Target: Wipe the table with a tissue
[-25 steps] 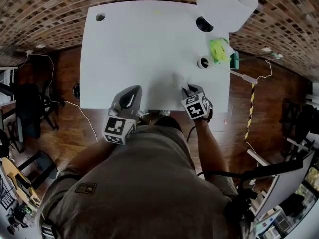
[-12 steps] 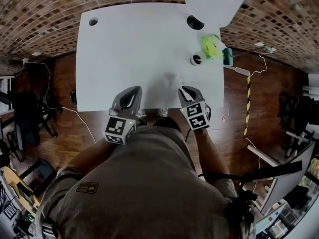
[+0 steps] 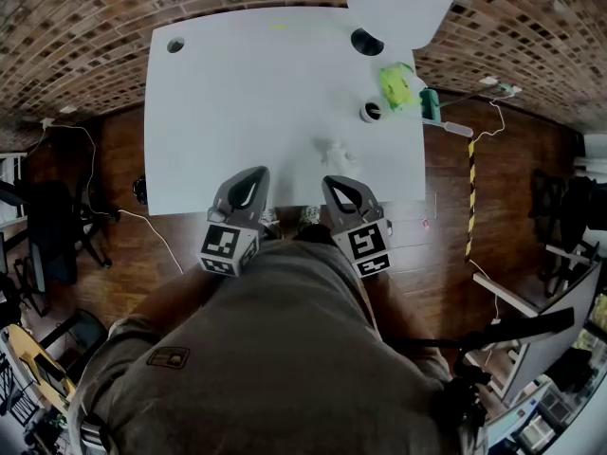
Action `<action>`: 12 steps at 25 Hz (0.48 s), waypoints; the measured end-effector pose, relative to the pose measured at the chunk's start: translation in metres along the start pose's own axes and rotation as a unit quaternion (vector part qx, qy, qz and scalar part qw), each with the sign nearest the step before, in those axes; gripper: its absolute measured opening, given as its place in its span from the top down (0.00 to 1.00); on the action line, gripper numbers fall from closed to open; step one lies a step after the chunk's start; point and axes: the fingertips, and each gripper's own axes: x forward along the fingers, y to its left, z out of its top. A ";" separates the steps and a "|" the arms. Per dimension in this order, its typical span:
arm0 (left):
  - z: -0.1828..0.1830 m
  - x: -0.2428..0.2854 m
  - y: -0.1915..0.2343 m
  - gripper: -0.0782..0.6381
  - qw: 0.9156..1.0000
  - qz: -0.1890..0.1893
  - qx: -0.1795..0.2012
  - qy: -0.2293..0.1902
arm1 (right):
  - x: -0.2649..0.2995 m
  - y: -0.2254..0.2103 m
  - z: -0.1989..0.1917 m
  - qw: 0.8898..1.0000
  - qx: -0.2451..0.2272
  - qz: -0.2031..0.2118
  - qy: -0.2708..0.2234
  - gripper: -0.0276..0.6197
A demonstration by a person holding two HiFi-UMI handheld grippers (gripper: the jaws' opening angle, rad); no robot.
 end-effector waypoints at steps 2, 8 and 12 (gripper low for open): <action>0.000 -0.002 0.000 0.89 1.000 0.000 0.000 0.000 | -0.004 0.002 0.009 1.000 0.005 -0.001 -0.016 0.94; 0.000 -0.006 0.001 0.89 1.000 0.001 0.002 -0.002 | -0.016 0.001 0.029 0.998 0.024 -0.012 -0.057 0.94; -0.001 -0.008 0.002 0.89 1.000 0.002 0.004 -0.003 | -0.018 0.000 0.032 0.997 0.033 -0.017 -0.066 0.94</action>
